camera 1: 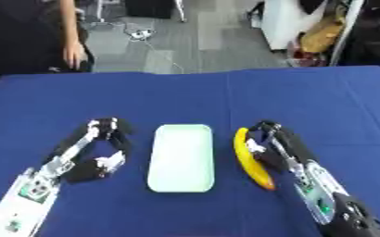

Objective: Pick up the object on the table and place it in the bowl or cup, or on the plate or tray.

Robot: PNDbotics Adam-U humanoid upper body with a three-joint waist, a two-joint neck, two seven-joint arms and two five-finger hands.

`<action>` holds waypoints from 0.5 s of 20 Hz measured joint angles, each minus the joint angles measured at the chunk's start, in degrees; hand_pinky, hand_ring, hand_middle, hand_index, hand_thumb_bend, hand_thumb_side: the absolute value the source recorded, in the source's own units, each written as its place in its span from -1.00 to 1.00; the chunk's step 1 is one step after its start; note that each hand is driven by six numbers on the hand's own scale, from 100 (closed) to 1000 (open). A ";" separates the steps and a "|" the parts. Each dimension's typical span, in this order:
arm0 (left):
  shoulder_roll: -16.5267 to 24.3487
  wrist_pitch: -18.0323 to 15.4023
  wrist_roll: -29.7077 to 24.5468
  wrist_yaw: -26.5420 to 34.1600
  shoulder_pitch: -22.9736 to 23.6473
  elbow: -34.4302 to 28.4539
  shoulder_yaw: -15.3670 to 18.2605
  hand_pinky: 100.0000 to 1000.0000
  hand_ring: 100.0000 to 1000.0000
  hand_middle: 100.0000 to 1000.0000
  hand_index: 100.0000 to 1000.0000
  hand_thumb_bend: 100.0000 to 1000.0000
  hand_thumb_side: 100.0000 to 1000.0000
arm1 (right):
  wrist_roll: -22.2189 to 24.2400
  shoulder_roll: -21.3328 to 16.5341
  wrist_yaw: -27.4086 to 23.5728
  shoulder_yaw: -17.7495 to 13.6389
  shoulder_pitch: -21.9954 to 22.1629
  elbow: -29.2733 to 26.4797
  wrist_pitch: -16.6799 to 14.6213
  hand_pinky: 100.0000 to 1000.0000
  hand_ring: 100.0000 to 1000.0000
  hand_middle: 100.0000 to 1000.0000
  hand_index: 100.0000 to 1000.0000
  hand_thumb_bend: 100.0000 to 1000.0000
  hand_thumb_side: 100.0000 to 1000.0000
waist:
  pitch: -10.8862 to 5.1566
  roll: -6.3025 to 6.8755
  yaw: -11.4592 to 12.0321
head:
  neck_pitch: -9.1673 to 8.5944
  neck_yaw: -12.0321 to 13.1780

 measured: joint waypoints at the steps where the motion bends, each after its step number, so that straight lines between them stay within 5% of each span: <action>1: 0.00 0.00 0.00 0.00 0.00 0.00 0.00 -0.05 0.14 0.30 0.44 -1.00 0.32 | 0.12 0.01 0.09 0.00 0.10 0.11 0.09 -0.21 0.15 0.48 0.57 -1.00 1.00 | 0.02 0.00 0.00 | 0.00 0.00; 3: 0.00 0.00 0.00 0.00 0.00 0.00 0.00 -0.05 0.14 0.30 0.44 -1.00 0.32 | 0.34 0.04 0.27 0.00 0.20 0.14 0.10 -0.21 0.15 0.47 0.58 -0.92 1.00 | 0.07 0.01 0.00 | 0.00 -0.01; 7: 0.00 -0.01 -0.01 0.01 0.00 0.00 0.00 -0.05 0.14 0.30 0.44 -1.00 0.32 | 0.94 0.51 0.96 0.01 0.20 0.14 -0.34 -0.18 0.16 0.47 0.62 -0.38 1.00 | 0.24 0.03 0.05 | 0.00 -0.01; 10: 0.00 -0.02 -0.02 0.01 0.00 0.00 0.00 -0.05 0.14 0.30 0.44 -1.00 0.32 | 1.44 0.51 1.93 0.00 0.20 0.12 -0.67 -0.17 0.16 0.48 0.63 -0.36 1.00 | 0.27 0.04 0.14 | 0.00 -0.01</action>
